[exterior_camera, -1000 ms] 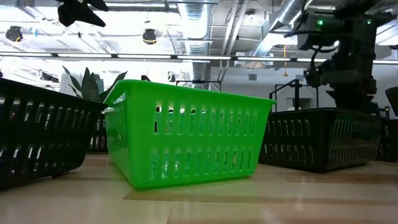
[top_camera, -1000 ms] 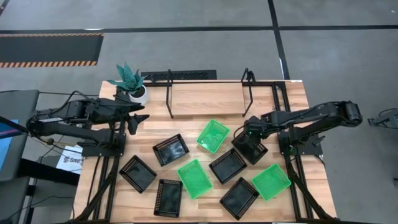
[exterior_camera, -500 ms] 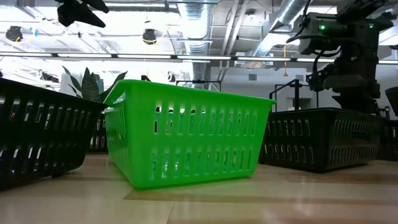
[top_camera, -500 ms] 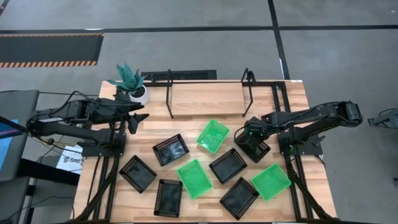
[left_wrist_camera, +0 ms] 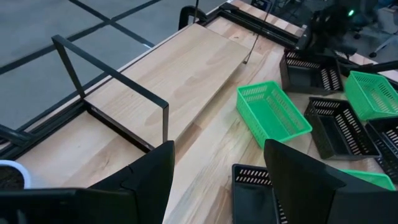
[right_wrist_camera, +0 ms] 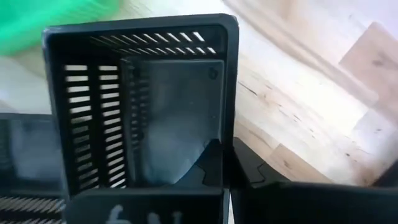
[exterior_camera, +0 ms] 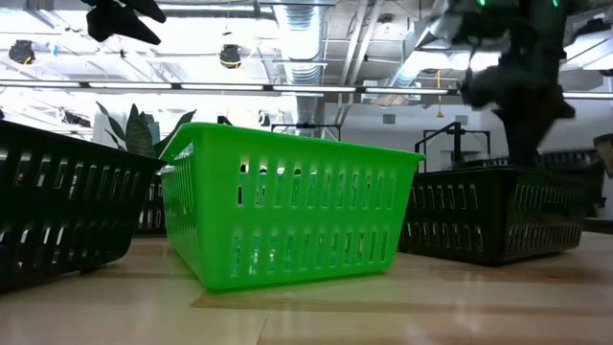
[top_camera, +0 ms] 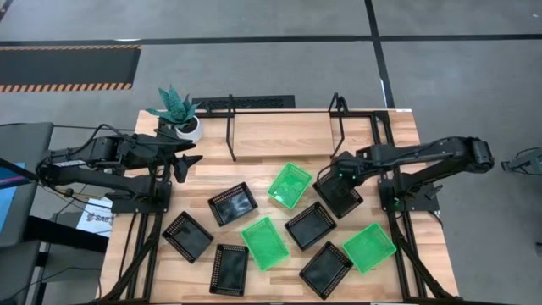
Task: Stack baskets on shelf by color
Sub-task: Put the black basket on the shelf
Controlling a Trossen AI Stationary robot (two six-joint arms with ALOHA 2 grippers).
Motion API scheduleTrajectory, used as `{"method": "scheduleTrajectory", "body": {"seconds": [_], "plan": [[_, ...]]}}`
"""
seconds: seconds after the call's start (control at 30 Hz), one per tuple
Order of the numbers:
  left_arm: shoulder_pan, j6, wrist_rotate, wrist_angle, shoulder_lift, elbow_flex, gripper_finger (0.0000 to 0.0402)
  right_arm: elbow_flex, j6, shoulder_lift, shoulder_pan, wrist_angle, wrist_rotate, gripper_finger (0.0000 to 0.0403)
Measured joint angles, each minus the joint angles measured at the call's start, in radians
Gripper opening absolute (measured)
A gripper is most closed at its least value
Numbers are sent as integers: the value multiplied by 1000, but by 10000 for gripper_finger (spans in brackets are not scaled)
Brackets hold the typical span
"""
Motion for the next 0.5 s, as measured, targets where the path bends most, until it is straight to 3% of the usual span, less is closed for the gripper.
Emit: {"method": "scheduleTrajectory", "body": {"seconds": [0.13,0.27,0.5], "plan": [[0,0,0,-10,0,0,236,135,-24,0,0,-84,11,8],[0,0,-1,-16,0,0,236,257,-48,0,-14,-58,97,15],[0,0,-48,-16,0,0,236,327,-215,9,-125,354,204,14]]}}
